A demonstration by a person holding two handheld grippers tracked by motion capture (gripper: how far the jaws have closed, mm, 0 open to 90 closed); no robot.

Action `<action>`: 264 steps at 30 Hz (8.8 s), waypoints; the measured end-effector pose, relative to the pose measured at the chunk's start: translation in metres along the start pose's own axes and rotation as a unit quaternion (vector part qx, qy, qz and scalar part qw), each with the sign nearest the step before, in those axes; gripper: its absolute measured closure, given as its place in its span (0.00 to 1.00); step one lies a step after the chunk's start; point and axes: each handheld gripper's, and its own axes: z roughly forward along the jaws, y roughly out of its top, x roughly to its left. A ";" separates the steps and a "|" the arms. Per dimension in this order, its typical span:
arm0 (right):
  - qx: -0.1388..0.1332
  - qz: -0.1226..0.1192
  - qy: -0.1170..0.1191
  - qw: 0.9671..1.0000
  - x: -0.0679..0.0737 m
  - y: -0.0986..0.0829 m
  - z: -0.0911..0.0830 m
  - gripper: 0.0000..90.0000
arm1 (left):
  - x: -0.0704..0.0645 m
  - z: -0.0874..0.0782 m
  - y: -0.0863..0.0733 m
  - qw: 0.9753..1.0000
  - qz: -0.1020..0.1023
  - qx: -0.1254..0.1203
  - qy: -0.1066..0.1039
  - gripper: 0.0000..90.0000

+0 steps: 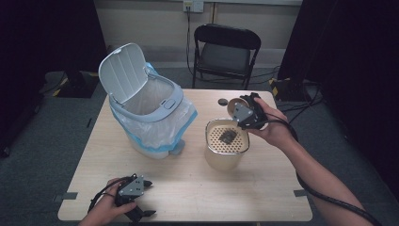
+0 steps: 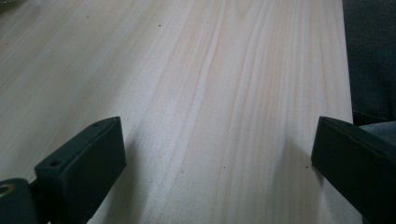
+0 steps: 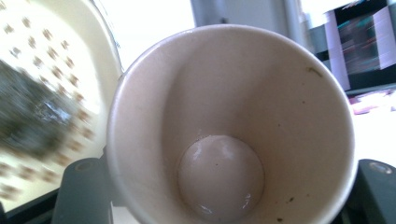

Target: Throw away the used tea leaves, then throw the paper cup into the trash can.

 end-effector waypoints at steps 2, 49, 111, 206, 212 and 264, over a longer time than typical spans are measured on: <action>-0.013 0.068 0.055 0.996 -0.008 -0.003 0.002 0.33 | 0.000 0.000 0.000 1.000 0.000 0.000 0.000 0.03; -0.064 0.253 0.227 0.938 -0.036 0.007 0.013 0.32 | 0.000 0.000 0.000 1.000 0.001 0.002 0.000 0.03; -0.070 0.233 0.294 0.924 -0.093 0.087 0.009 0.32 | -0.001 0.000 0.000 1.000 -0.001 0.003 0.001 0.02; -0.146 0.216 0.350 0.900 -0.074 0.238 0.067 0.31 | -0.002 0.000 0.000 1.000 -0.001 0.004 -0.001 0.00; -0.152 0.227 0.379 0.884 -0.067 0.243 0.073 0.18 | -0.002 0.000 0.000 1.000 -0.001 0.004 -0.001 0.00; -0.144 0.237 0.371 0.886 -0.024 0.112 0.007 0.16 | -0.002 0.000 0.000 1.000 0.001 0.005 0.001 0.00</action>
